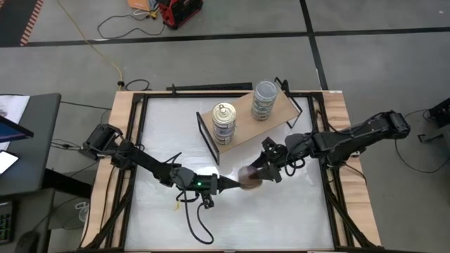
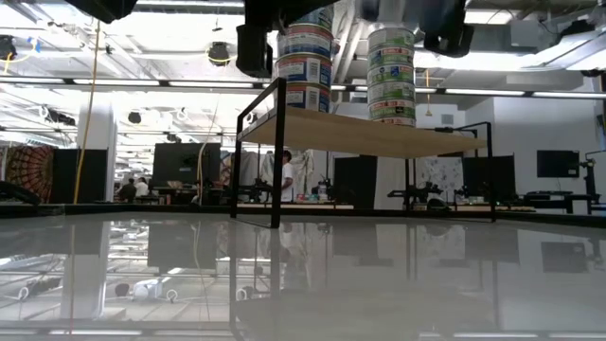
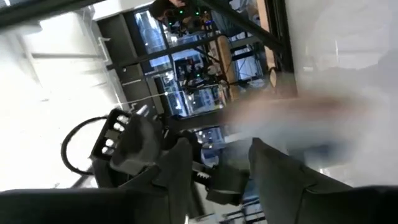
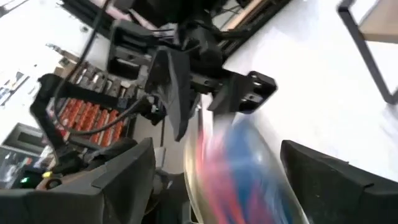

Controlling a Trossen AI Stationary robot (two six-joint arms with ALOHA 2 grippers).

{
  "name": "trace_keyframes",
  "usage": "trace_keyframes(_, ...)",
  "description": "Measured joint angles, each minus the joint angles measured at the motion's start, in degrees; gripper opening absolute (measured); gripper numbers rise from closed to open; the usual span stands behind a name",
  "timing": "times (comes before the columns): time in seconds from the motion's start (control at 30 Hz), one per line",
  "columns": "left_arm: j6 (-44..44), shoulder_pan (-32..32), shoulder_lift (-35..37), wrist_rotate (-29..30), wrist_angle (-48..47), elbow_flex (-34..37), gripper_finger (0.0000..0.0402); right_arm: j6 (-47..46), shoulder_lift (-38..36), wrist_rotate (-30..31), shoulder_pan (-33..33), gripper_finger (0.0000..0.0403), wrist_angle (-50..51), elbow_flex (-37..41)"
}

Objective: Stack canned seafood by type on shelf
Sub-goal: Stack the blue tuna can on top of the blue tuna can

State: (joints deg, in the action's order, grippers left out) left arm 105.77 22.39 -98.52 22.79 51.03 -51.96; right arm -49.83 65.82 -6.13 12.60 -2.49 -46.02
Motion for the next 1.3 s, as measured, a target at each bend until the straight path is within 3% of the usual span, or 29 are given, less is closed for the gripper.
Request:
trace_keyframes(0.1, -8.5, -0.9, 0.0, -0.1, -1.9, 0.0, 0.0130, -4.3, 0.0, 7.4, -0.1, 0.0363, 9.0, -0.1)
trace_keyframes(0.17, -22.5, -1.1, 0.0, 0.7, -8.0, 0.0, 0.0119, -11.3, 0.0, 15.4, 0.2, 0.0363, 21.5, -0.1)
trace_keyframes(0.23, -35.8, -1.0, 0.3, -1.2, -19.5, 0.0, 0.0111, -15.4, 0.1, 17.9, 1.3, 0.0363, 29.7, 0.2)
trace_keyframes(0.33, -47.6, 1.9, 0.8, -6.9, -29.0, 0.2, 0.0104, -15.7, -2.2, 17.3, 8.5, 0.0363, 26.2, -0.7)
trace_keyframes(0.4, -50.7, 4.4, 1.1, -5.7, -28.6, 0.1, 0.0102, -10.1, -2.6, 23.1, 14.5, 0.0362, 23.1, -2.1)
trace_keyframes(0.5, -52.1, 5.6, 0.6, -2.7, -24.9, 0.0, 0.0104, -3.0, -0.6, 29.9, 17.9, 0.0359, 27.4, -3.5)
trace_keyframes(0.63, -58.9, 4.3, 0.0, -1.9, -19.0, 0.0, 0.0110, 0.2, 1.9, 31.1, 18.5, 0.0352, 28.4, -4.4)
trace_keyframes(0.77, -67.1, 2.2, 0.0, -4.1, -20.1, 0.0, 0.0124, 0.6, 4.6, 29.7, 19.4, 0.0344, 29.3, -4.3)
trace_keyframes(1.03, -82.1, -2.0, 0.0, -12.8, -23.4, 0.1, 0.0175, 3.5, 10.7, 29.5, 20.1, 0.0343, 29.9, -4.3)
trace_keyframes(1.2, -90.2, -4.5, 0.0, -19.0, -26.1, 0.1, 0.0178, 4.3, 16.0, 29.4, 20.3, 0.0343, 29.9, -4.3)
trace_keyframes(1.3, -95.1, -5.3, 0.0, -19.7, -26.1, 0.1, 0.0178, 5.3, 19.4, 29.4, 20.3, 0.0343, 29.5, -4.3)
